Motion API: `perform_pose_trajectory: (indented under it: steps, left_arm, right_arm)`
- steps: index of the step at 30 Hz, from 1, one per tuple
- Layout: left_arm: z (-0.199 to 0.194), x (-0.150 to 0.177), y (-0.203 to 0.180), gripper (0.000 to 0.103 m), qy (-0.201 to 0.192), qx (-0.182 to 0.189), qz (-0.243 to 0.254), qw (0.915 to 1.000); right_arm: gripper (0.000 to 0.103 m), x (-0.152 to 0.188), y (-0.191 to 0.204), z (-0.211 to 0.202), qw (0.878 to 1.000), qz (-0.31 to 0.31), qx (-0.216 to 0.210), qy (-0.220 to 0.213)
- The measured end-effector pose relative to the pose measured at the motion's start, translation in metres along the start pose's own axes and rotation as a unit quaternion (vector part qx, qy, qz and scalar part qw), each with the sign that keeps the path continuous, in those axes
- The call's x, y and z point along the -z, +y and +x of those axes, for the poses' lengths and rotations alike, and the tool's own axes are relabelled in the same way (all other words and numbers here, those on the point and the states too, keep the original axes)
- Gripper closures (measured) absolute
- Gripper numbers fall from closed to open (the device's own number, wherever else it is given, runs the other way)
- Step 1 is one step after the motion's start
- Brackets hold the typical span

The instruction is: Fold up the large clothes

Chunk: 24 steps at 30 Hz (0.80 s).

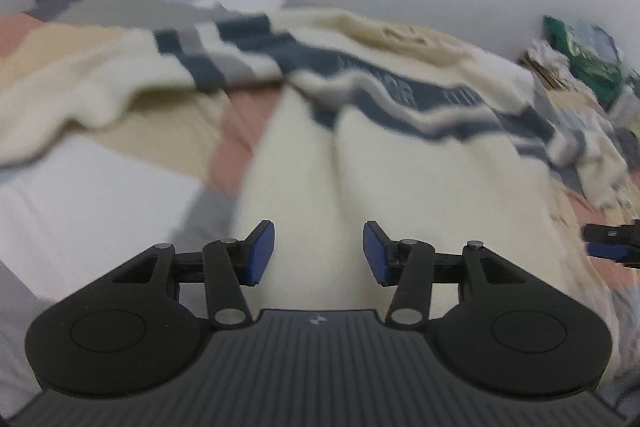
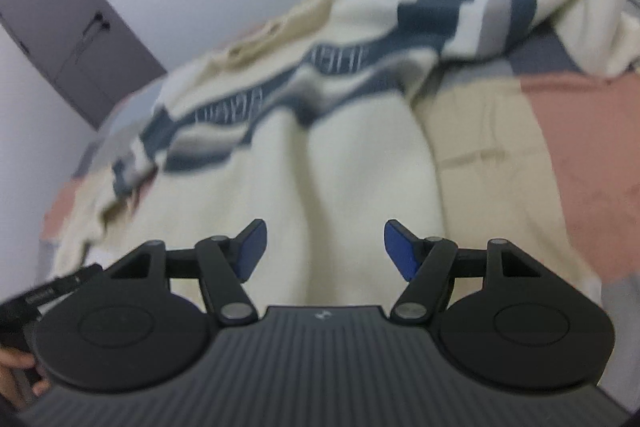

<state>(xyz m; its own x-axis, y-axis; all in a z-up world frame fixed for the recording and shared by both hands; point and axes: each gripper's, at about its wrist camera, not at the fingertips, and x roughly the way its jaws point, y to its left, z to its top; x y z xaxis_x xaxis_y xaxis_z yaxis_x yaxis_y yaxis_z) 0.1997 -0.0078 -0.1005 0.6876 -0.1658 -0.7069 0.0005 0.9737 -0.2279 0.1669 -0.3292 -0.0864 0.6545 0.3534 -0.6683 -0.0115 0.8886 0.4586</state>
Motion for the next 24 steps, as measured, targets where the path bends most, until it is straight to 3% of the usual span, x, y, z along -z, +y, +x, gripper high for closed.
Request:
perform_pose_trajectory:
  steps: [2,4,5,11,15,18,22,24]
  left_arm:
    - [0.0,0.008,-0.008,0.048,0.009,-0.002,0.009,0.9999]
    - [0.004,0.008,-0.01,0.048,0.019,0.0,0.011,0.9998]
    - [0.006,0.007,-0.012,0.048,0.021,-0.001,0.014,0.9997]
    - [0.012,0.005,-0.005,0.048,0.031,0.0,-0.005,0.9995]
    - [0.014,0.002,-0.002,0.048,0.032,-0.005,-0.014,0.9994]
    - [0.016,0.002,-0.002,0.048,0.034,-0.006,-0.016,0.9993]
    - [0.015,0.001,0.001,0.048,0.032,-0.004,-0.025,0.9992]
    - [0.014,0.002,0.002,0.048,0.031,-0.002,-0.029,0.9991]
  right_arm:
    - [0.037,0.012,-0.005,0.005,1.0,0.007,0.014,0.019]
    - [0.06,0.02,-0.013,0.009,0.999,0.019,0.015,0.038]
    - [0.062,0.026,-0.012,0.012,0.998,0.02,0.018,0.052]
    - [0.061,0.036,0.0,0.027,0.996,-0.034,0.053,0.064]
    - [0.054,0.048,0.016,0.045,0.987,-0.104,0.086,0.09]
    - [0.056,0.053,0.026,0.052,0.979,-0.151,0.097,0.1]
    - [0.087,0.056,0.03,0.051,0.972,-0.184,0.095,0.107]
    - [0.095,0.057,0.035,0.05,0.97,-0.2,0.092,0.105]
